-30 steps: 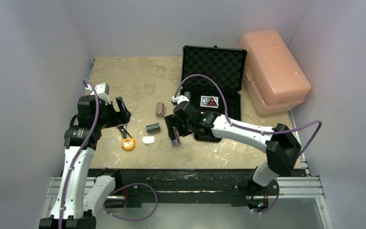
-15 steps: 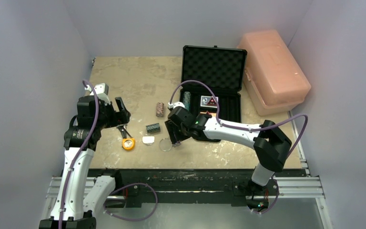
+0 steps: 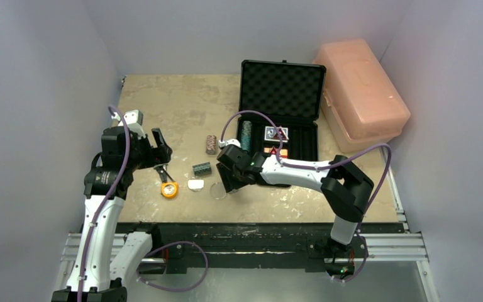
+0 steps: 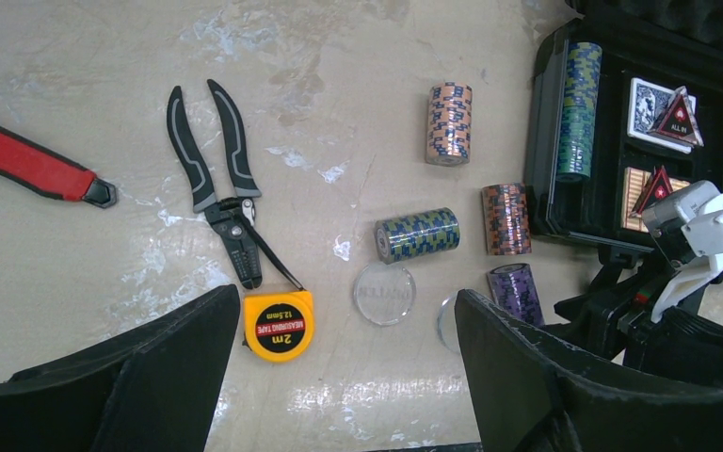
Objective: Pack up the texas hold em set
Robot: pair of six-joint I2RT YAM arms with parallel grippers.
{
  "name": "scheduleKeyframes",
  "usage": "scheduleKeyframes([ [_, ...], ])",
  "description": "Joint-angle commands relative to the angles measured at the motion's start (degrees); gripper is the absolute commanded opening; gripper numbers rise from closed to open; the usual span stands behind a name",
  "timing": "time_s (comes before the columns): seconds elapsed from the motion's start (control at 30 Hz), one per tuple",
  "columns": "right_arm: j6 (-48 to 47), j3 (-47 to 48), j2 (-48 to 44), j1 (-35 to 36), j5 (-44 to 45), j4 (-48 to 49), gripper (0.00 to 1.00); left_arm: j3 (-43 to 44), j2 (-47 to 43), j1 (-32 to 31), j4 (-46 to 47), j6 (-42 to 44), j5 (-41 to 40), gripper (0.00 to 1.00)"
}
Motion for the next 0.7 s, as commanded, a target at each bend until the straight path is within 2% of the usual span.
scheduleKeyframes([
  [0.0,1.2,2.5,0.6,0.4,2.8,1.2,0.60,0.9,-0.8,0.2,0.5,1.2,-0.1,0.84],
  [0.23,1.6,3.1,2.1,0.4,3.3,1.5,0.62,0.8,-0.7,0.2,0.6,1.1,0.2,0.84],
  [0.67,1.5,4.2,4.4,0.4,3.7,1.3,0.59,0.8,-0.7,0.2,0.6,1.1,-0.2,0.83],
])
